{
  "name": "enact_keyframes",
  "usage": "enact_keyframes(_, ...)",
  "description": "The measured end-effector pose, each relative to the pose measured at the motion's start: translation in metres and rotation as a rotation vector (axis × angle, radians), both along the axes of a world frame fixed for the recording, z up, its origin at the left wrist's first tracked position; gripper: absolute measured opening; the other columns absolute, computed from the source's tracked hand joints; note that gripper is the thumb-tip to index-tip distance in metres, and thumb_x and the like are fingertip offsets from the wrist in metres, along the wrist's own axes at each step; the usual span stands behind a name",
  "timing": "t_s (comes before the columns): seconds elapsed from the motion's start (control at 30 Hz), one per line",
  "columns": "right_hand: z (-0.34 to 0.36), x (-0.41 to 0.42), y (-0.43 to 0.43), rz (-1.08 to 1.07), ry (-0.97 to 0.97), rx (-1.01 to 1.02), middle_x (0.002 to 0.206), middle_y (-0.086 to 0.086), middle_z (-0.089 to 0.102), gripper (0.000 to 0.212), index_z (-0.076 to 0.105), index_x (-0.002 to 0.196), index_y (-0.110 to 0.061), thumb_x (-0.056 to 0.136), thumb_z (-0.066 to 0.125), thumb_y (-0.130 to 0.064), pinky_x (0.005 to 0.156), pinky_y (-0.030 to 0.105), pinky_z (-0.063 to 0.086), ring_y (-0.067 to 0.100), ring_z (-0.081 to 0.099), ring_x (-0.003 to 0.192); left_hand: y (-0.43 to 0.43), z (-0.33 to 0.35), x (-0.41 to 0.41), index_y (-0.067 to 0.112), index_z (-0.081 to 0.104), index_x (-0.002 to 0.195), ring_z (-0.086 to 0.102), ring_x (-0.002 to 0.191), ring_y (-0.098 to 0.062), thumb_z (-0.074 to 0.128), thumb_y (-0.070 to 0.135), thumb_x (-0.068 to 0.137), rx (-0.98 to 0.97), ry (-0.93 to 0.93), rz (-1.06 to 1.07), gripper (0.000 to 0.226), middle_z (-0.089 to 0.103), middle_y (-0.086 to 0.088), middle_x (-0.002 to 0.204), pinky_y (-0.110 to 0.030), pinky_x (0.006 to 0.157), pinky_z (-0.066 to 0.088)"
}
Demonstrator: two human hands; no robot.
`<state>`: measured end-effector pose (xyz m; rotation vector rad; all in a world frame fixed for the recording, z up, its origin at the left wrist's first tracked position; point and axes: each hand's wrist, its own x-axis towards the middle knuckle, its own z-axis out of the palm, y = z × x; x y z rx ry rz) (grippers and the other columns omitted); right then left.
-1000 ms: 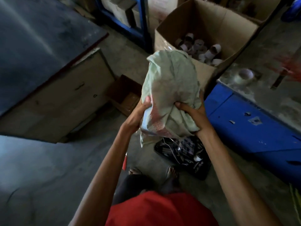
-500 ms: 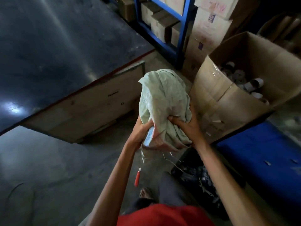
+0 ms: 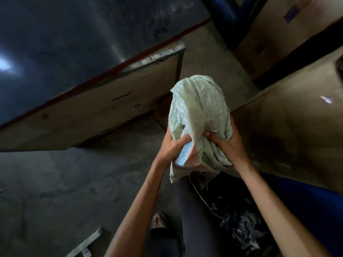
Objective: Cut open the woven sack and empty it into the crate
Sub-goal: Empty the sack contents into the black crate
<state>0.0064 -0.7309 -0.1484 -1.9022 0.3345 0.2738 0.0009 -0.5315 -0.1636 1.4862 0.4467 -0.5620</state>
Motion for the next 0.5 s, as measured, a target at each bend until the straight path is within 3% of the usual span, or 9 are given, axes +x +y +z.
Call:
enact_keyframes(0.03, -0.028, 0.021, -0.004, 0.026, 0.034, -0.027, 0.14, -0.01, 0.055, 0.08, 0.045, 0.144, -0.025, 0.075, 0.085, -0.026, 0.109, 0.02, 0.042, -0.007, 0.05, 0.127, -0.004, -0.025, 0.019, 0.021, 0.036, 0.153, 0.059, 0.121, -0.007, 0.076, 0.056, 0.058, 0.018, 0.022, 0.006, 0.108, 0.056, 0.007, 0.139, -0.024, 0.098, 0.051)
enact_keyframes(0.1, -0.083, 0.055, -0.008, 0.069, 0.118, -0.063, 0.138, -0.014, 0.054, 0.08, 0.042, 0.147, -0.025, 0.078, 0.083, -0.027, 0.097, 0.003, 0.04, -0.024, 0.049, 0.114, -0.011, -0.079, 0.05, 0.022, 0.038, 0.152, 0.057, 0.125, -0.009, 0.078, 0.055, 0.064, 0.045, 0.08, 0.017, 0.102, 0.054, 0.006, 0.143, -0.027, 0.103, 0.048)
enact_keyframes(0.13, -0.11, 0.07, -0.01, 0.085, 0.152, -0.074, 0.139, -0.012, 0.053, 0.081, 0.04, 0.148, -0.024, 0.079, 0.082, -0.027, 0.093, 0.0, 0.039, -0.023, 0.05, 0.112, -0.014, -0.108, 0.063, 0.02, 0.039, 0.152, 0.055, 0.127, -0.01, 0.08, 0.049, 0.072, 0.054, 0.115, 0.021, 0.095, 0.053, 0.002, 0.146, -0.027, 0.103, 0.046)
enact_keyframes(0.2, -0.168, 0.098, -0.011, 0.134, 0.214, -0.133, 0.145, -0.006, 0.052, 0.084, 0.037, 0.15, -0.025, 0.079, 0.08, -0.038, 0.102, 0.013, 0.041, -0.001, 0.051, 0.128, -0.018, -0.168, 0.087, 0.013, 0.038, 0.152, 0.054, 0.126, -0.014, 0.075, 0.03, 0.09, 0.107, 0.215, 0.037, 0.074, 0.053, -0.006, 0.146, -0.023, 0.097, 0.043)
enact_keyframes(0.27, -0.226, 0.121, -0.015, 0.219, 0.241, -0.233, 0.149, -0.003, 0.05, 0.086, 0.036, 0.15, -0.029, 0.078, 0.076, -0.053, 0.109, 0.029, 0.039, 0.017, 0.047, 0.137, -0.021, -0.223, 0.106, 0.009, 0.039, 0.15, 0.055, 0.129, -0.019, 0.07, 0.023, 0.094, 0.184, 0.282, 0.031, 0.065, 0.056, -0.006, 0.138, -0.025, 0.096, 0.043)
enact_keyframes(0.4, -0.324, 0.151, -0.027, 0.332, 0.39, -0.482, 0.149, 0.011, 0.048, 0.096, 0.022, 0.156, -0.026, 0.08, 0.062, -0.069, 0.105, 0.042, 0.044, 0.035, 0.049, 0.134, -0.021, -0.313, 0.138, 0.014, 0.038, 0.153, 0.051, 0.137, -0.022, 0.075, 0.039, 0.089, 0.244, 0.21, -0.106, 0.078, 0.052, -0.006, 0.15, -0.031, 0.111, 0.042)
enact_keyframes(0.5, -0.37, 0.157, -0.033, 0.185, 0.496, -0.629, 0.147, 0.02, 0.047, 0.083, 0.018, 0.158, -0.021, 0.091, 0.057, -0.053, 0.103, 0.046, 0.045, 0.039, 0.049, 0.132, -0.026, -0.354, 0.16, 0.018, 0.033, 0.156, 0.046, 0.141, -0.021, 0.07, 0.055, 0.086, 0.318, 0.195, -0.151, 0.088, 0.045, -0.005, 0.156, -0.034, 0.117, 0.038)
